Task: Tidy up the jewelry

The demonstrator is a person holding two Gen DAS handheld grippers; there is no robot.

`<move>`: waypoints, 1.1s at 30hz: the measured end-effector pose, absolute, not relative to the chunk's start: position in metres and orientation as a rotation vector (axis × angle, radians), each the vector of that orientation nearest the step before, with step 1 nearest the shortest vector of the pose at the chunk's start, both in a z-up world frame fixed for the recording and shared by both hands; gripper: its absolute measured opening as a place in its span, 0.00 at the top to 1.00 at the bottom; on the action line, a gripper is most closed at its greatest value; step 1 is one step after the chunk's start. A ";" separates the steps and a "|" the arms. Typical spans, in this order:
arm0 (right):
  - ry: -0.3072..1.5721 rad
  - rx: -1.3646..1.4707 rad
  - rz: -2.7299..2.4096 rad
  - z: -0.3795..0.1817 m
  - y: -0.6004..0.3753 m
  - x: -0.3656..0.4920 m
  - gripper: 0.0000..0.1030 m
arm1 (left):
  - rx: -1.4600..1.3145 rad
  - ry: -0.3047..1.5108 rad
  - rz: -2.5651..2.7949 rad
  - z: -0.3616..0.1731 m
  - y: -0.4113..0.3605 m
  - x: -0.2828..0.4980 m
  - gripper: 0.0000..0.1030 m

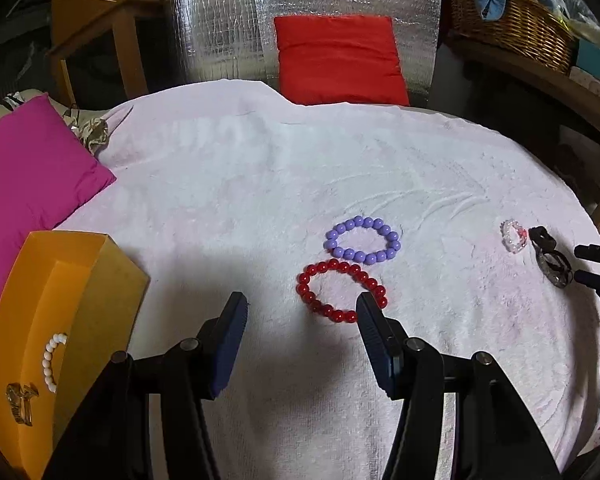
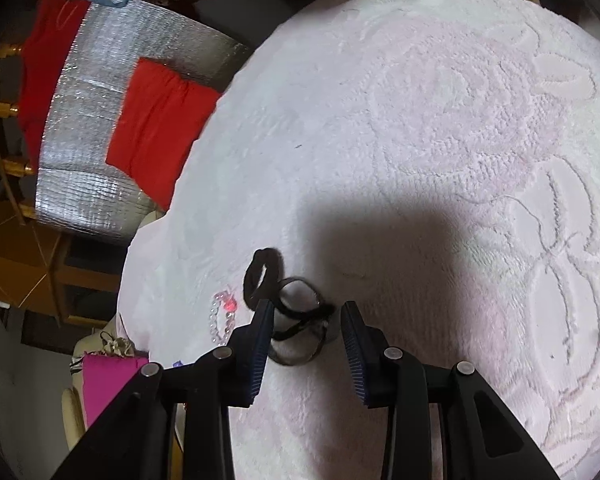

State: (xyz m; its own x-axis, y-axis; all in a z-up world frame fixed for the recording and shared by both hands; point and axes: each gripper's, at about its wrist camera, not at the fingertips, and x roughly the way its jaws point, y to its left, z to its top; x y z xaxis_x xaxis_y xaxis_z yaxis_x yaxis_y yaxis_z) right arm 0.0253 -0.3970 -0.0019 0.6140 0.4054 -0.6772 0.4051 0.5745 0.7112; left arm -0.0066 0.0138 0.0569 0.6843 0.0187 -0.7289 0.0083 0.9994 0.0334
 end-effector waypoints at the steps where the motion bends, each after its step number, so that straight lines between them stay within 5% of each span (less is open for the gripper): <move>1: 0.958 1.002 0.001 -0.003 -0.396 0.027 0.65 | 0.036 0.819 0.006 0.056 0.013 -0.006 0.44; 7: 0.975 0.975 0.009 -0.006 -0.386 0.036 0.67 | 0.039 0.832 0.005 0.053 0.013 -0.004 0.44; 14: 0.966 0.893 0.021 0.001 -0.378 0.035 0.93 | 0.034 0.877 0.008 0.043 0.013 0.001 0.44; 27: 1.139 0.886 0.359 0.001 -0.316 0.019 0.93 | 0.052 0.888 0.008 0.041 0.011 0.002 0.44; 33: 0.988 0.799 0.238 0.034 -0.339 0.017 0.87 | 0.058 0.886 0.002 0.041 0.009 0.002 0.44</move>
State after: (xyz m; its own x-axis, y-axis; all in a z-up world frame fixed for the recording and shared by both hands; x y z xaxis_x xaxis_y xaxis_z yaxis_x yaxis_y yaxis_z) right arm 0.0173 -0.3389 0.0336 0.5519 0.5194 -0.6525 0.1657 0.6985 0.6962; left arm 0.0022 0.0089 0.0406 0.6328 0.0256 -0.7739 0.0223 0.9984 0.0512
